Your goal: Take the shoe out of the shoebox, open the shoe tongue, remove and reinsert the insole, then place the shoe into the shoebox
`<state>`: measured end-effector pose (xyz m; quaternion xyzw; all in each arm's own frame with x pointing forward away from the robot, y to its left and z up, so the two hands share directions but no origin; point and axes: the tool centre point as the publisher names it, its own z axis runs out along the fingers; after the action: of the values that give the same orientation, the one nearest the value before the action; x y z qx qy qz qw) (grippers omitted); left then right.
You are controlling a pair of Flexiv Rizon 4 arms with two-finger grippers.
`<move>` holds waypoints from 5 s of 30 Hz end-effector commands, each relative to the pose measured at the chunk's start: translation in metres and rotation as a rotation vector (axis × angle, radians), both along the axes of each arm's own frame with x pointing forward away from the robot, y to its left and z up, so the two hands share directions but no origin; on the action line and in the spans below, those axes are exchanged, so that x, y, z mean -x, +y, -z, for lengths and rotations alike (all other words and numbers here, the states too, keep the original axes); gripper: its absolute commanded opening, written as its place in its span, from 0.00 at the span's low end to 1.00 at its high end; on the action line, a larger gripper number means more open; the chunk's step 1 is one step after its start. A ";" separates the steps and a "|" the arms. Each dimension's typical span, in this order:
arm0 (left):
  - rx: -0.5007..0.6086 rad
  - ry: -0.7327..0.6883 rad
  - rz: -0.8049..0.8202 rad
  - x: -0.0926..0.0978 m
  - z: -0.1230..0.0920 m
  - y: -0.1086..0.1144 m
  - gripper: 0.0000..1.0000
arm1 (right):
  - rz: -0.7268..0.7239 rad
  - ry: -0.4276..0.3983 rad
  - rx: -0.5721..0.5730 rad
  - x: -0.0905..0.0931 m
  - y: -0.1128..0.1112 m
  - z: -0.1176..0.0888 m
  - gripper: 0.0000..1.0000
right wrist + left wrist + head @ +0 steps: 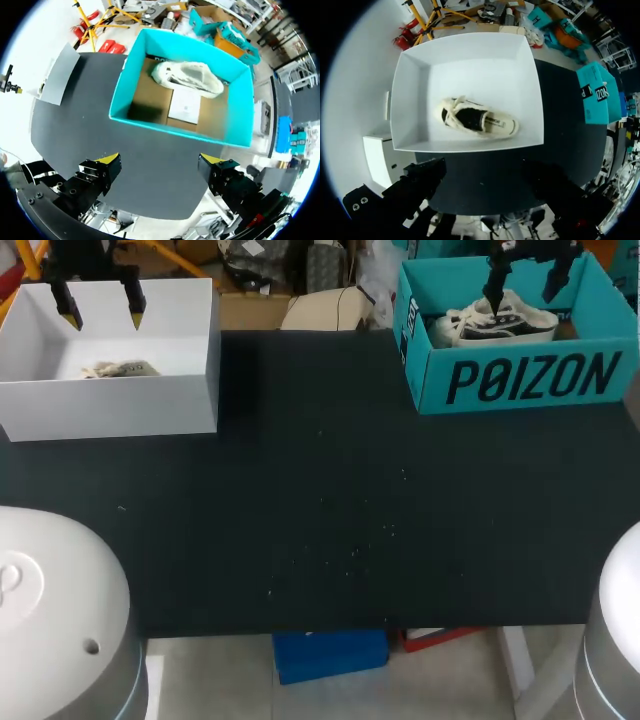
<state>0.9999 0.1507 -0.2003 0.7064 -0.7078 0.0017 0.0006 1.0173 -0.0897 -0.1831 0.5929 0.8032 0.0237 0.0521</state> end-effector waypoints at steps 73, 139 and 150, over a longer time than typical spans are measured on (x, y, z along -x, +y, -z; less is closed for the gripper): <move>-0.001 0.001 -0.001 0.000 0.000 0.000 1.00 | -1.251 0.052 0.203 -0.218 -0.072 0.196 0.35; -0.001 0.001 -0.001 0.000 0.000 0.000 1.00 | -1.066 -0.281 0.648 -0.021 0.027 -0.107 0.00; -0.001 0.001 -0.001 0.000 0.000 0.000 1.00 | -1.077 -0.408 0.663 0.094 0.130 -0.130 0.00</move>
<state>1.0000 0.1507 -0.2003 0.7062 -0.7080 0.0019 0.0004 1.0315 0.0022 -0.1326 0.0580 0.9802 -0.0715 0.1754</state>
